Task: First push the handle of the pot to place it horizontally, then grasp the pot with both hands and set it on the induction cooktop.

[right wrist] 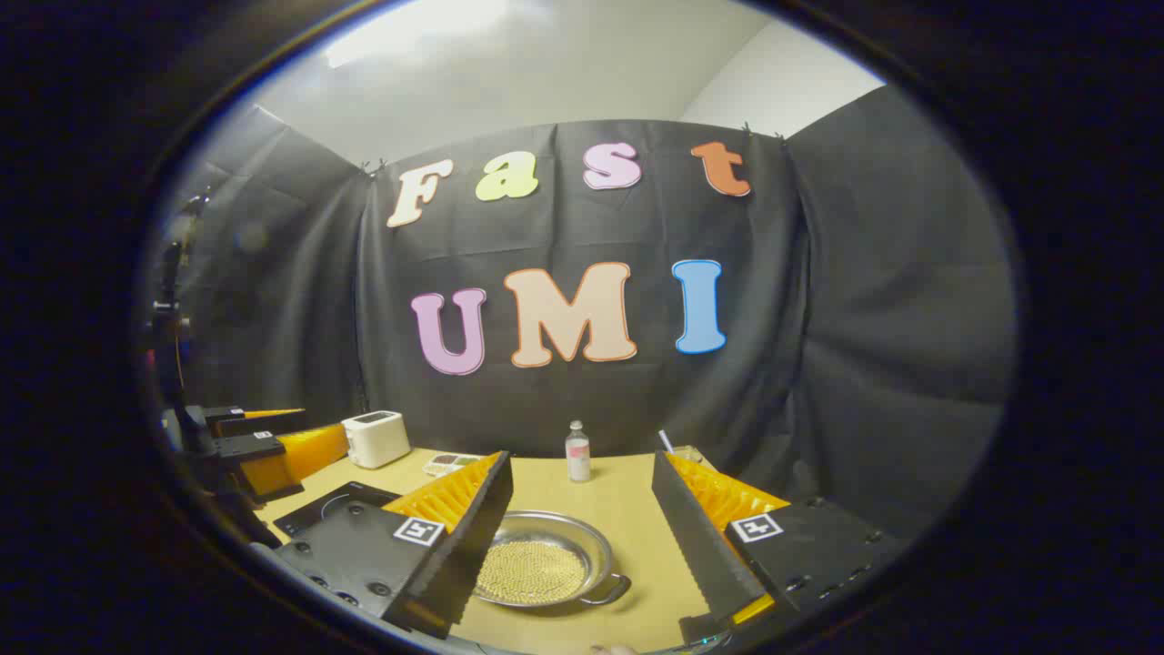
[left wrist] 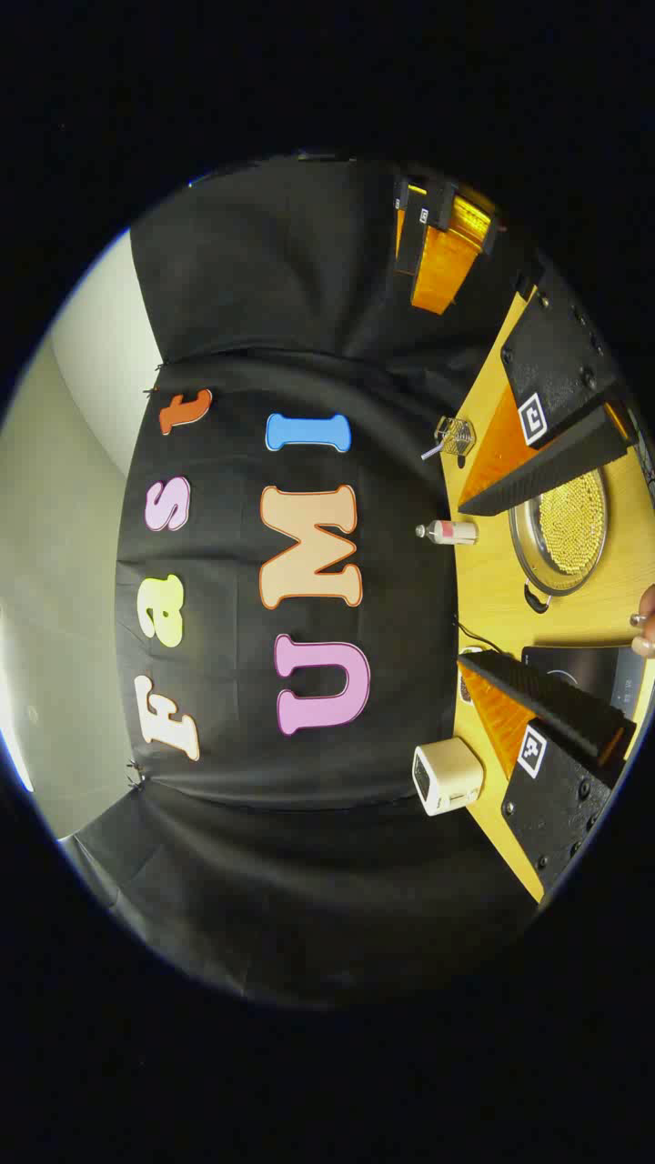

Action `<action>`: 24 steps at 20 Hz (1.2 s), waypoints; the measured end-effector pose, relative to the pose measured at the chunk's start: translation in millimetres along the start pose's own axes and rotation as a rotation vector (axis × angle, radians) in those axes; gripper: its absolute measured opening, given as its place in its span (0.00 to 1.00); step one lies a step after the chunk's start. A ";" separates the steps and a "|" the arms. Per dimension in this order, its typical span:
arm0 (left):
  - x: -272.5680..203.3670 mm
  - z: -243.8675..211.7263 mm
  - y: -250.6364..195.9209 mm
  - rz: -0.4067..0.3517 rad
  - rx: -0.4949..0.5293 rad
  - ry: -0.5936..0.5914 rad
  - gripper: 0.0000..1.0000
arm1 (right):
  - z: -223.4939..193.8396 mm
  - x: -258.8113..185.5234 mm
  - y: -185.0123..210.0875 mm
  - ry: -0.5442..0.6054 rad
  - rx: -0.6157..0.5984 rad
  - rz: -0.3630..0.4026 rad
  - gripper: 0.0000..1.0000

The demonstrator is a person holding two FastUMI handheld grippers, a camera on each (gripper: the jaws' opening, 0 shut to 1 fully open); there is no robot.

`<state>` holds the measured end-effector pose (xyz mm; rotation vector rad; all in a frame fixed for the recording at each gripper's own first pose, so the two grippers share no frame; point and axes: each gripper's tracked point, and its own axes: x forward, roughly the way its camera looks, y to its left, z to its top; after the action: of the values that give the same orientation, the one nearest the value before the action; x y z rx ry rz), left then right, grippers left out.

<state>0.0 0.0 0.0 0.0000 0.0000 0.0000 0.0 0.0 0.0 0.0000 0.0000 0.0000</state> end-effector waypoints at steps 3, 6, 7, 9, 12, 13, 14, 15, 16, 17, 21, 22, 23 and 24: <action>0.6 -1.8 1.4 0.022 -0.006 0.007 0.96 | 8.3 0.2 -17.4 -0.017 0.024 -0.022 0.98; 2.8 -5.4 1.2 0.034 0.010 0.017 0.93 | -7.5 -2.6 -20.0 0.021 0.034 -0.016 0.94; 3.1 -7.1 0.4 0.037 0.008 0.024 0.94 | -12.2 -1.7 -19.3 0.036 0.024 -0.012 0.94; 3.8 -9.0 -2.1 0.036 -0.006 0.033 0.96 | -16.8 -2.7 -17.6 0.054 0.003 0.000 0.94; 3.8 -11.2 -5.8 0.028 -0.016 0.037 0.96 | -13.4 -3.5 -10.2 0.045 -0.010 0.018 0.94; 2.8 -11.6 -6.5 0.027 -0.020 0.037 0.96 | -12.9 -3.9 -7.7 0.042 -0.015 0.026 0.94; 2.9 -12.5 -6.7 0.025 -0.025 0.040 0.96 | -13.9 -3.9 -5.4 0.039 -0.022 0.032 0.94; 3.1 -15.3 -7.0 0.024 -0.029 0.045 0.96 | -14.1 -3.4 -3.7 0.040 -0.026 0.036 0.94; 3.1 -18.2 -6.2 0.026 -0.032 0.055 0.96 | -16.6 -3.9 -1.1 0.045 -0.027 0.041 0.98; 2.8 -20.8 -3.7 0.030 -0.033 0.062 0.96 | -19.0 -4.7 0.2 0.052 -0.028 0.043 0.94; 6.2 -28.6 3.1 0.030 -0.040 0.084 0.99 | -28.1 -7.2 0.0 0.077 -0.029 0.029 0.94; 6.5 -29.0 3.7 0.025 -0.039 0.085 0.96 | -30.7 -7.8 -0.3 0.085 -0.024 0.020 0.98; 8.4 -29.0 4.4 0.016 -0.037 0.086 0.96 | -33.8 -8.5 0.0 0.093 -0.018 0.011 0.94; 9.8 -29.8 3.0 0.002 -0.033 0.088 0.96 | -37.5 -7.9 0.0 0.099 -0.013 -0.003 0.94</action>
<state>9.8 3.0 -29.8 -0.0333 0.0883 0.0025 -7.9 0.0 -37.5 -0.0129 0.0993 -0.0029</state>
